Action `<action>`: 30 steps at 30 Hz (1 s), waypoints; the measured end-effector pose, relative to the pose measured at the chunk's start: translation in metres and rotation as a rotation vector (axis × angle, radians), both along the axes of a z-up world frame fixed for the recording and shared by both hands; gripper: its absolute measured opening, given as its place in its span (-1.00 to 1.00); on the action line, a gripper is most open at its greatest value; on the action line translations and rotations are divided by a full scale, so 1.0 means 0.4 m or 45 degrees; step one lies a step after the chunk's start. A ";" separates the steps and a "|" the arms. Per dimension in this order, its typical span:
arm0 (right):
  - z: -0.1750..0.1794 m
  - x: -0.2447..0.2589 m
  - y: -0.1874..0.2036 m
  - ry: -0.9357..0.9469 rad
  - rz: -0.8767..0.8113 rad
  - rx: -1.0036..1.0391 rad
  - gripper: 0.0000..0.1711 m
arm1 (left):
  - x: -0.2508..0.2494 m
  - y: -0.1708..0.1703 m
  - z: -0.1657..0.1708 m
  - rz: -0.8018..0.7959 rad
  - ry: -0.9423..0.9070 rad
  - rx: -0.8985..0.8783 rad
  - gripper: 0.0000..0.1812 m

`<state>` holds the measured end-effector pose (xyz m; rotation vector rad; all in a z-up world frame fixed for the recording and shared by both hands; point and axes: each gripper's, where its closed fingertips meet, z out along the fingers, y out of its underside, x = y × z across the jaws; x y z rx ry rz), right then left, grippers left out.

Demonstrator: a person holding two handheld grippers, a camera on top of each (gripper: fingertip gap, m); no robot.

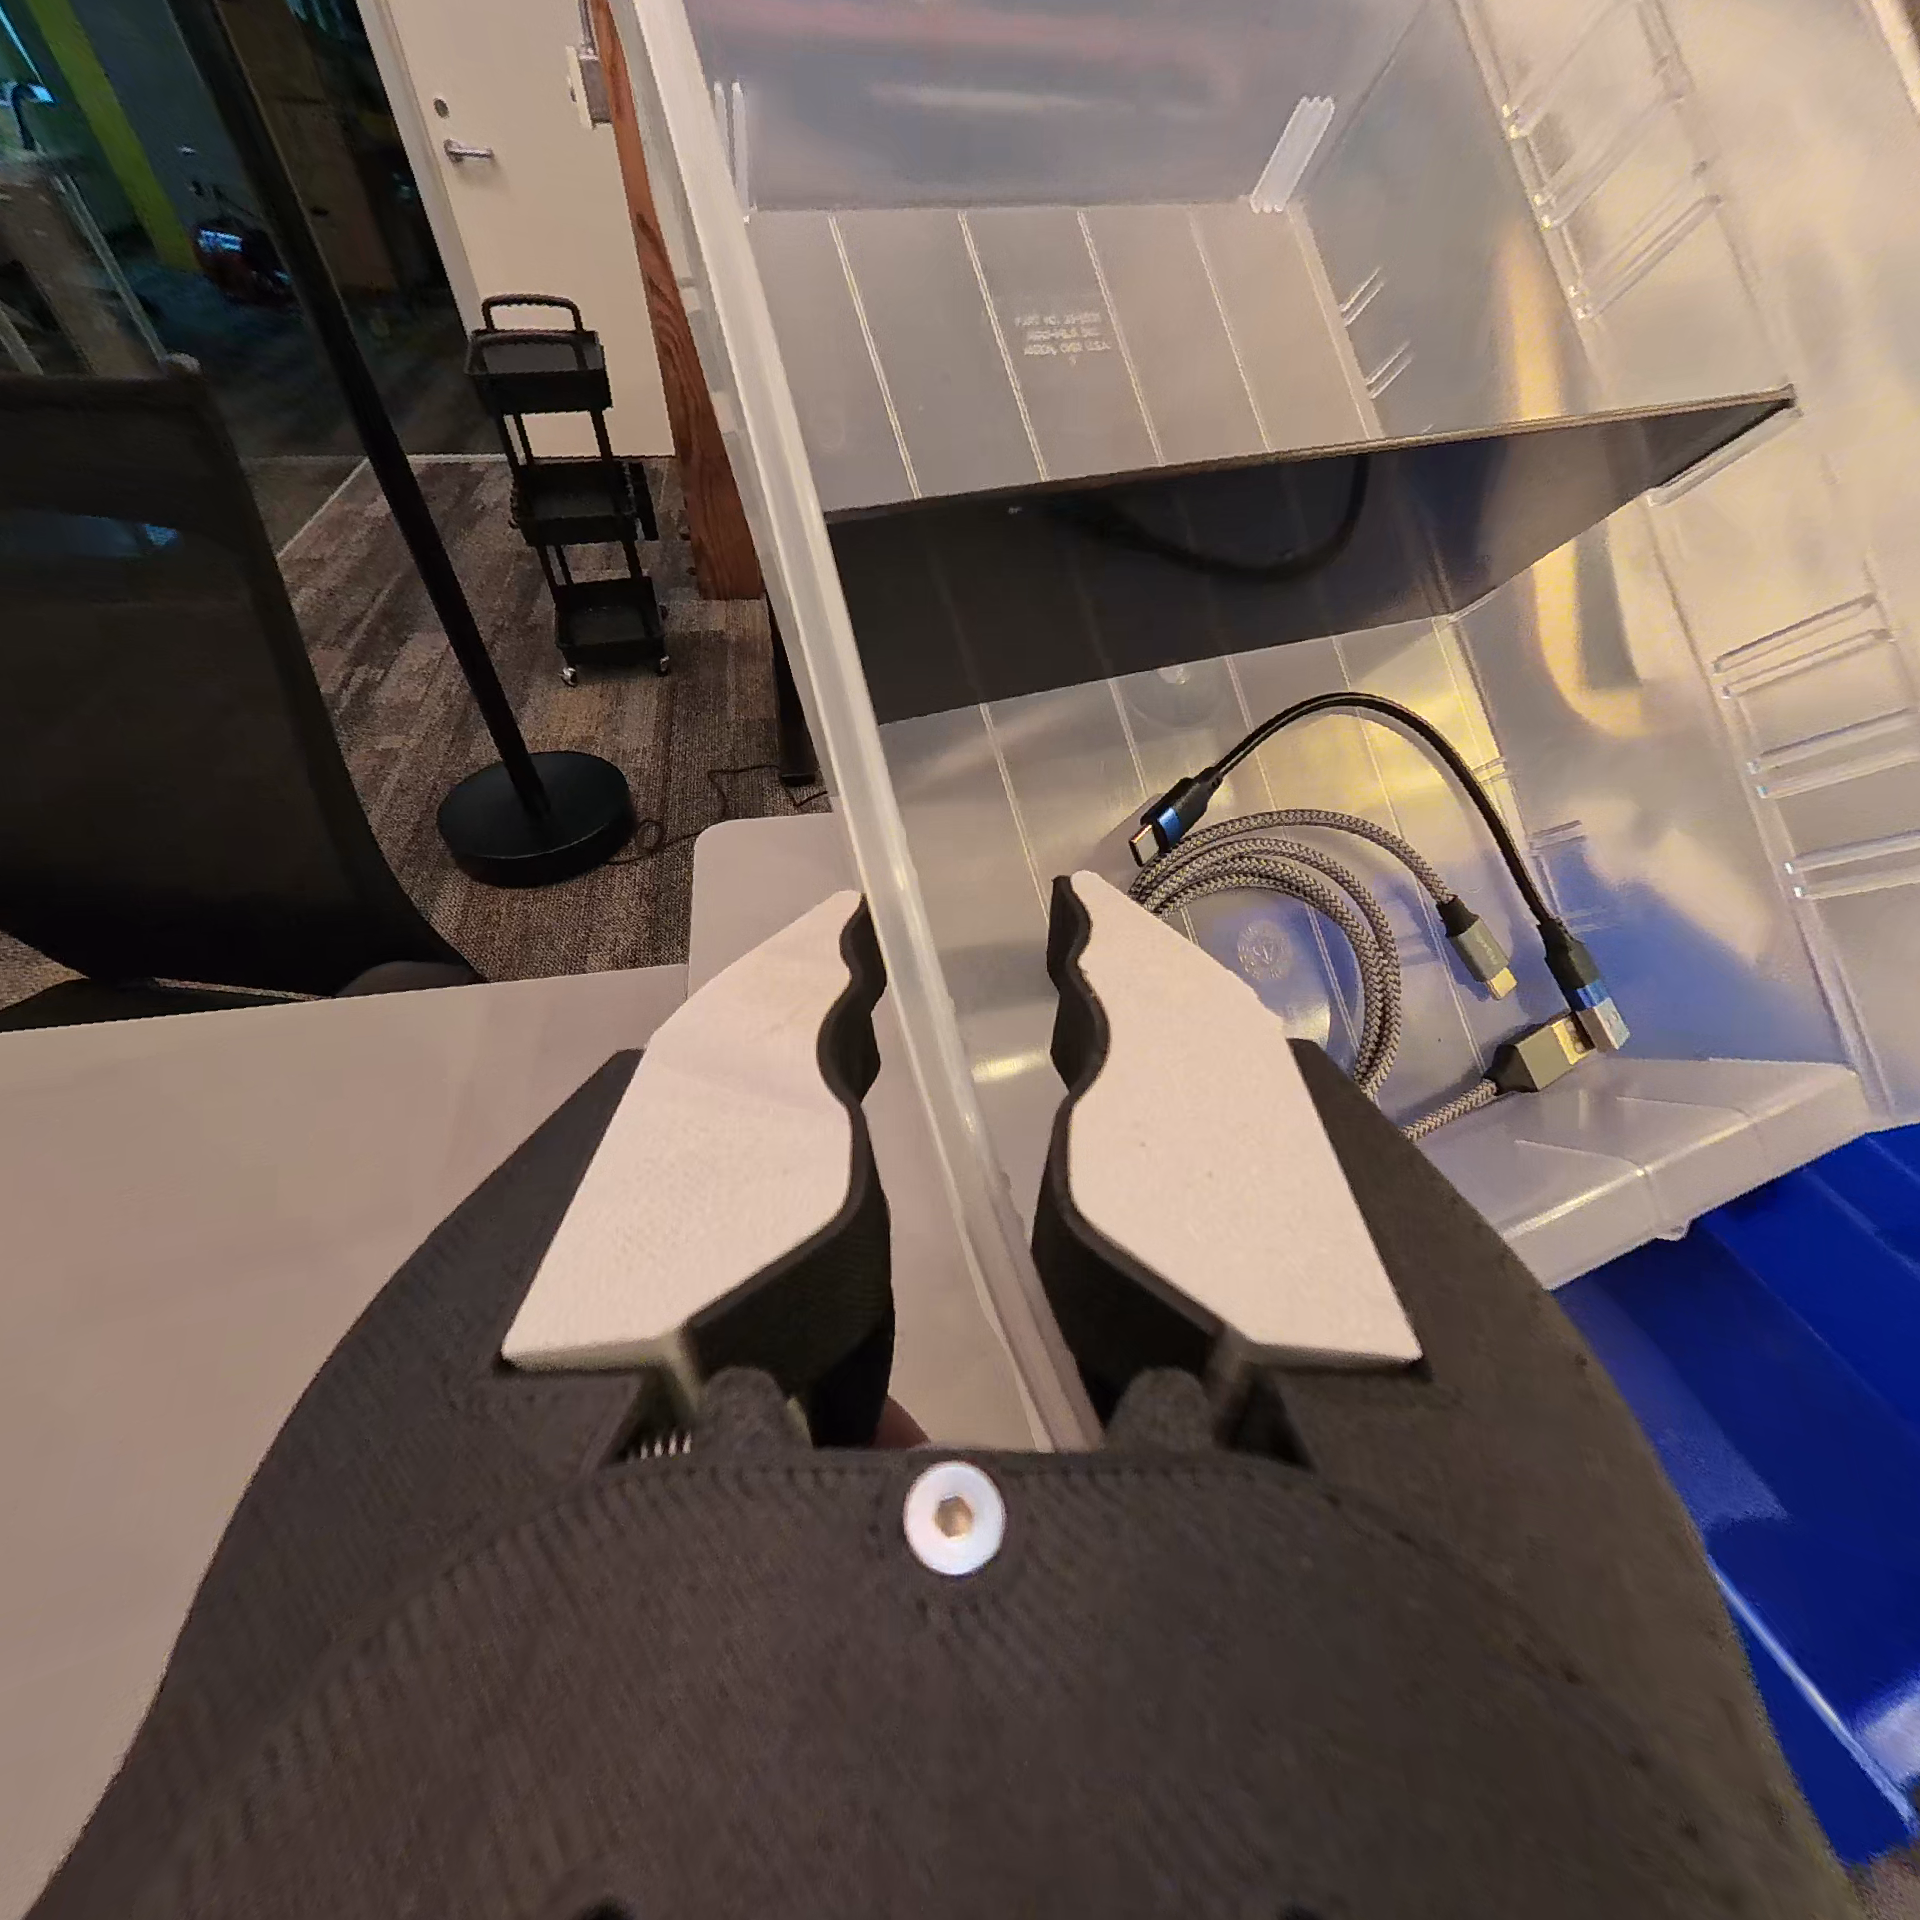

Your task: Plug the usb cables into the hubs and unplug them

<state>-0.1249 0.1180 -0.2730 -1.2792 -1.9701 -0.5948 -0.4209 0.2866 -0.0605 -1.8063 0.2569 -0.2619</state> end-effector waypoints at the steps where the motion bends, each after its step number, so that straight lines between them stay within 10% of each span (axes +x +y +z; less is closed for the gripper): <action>1: 0.000 -0.007 0.010 0.000 -0.004 0.002 -0.65 | -0.003 0.000 -0.002 0.003 -0.003 -0.001 -0.66; 16: 0.019 -0.242 0.207 0.101 -0.027 0.124 -0.51 | -0.024 -0.036 0.050 0.016 -0.075 0.081 -0.66; 30: 0.452 0.076 0.096 0.845 -0.225 0.163 -0.32 | 0.262 -0.021 0.160 -0.244 -0.051 0.187 -0.66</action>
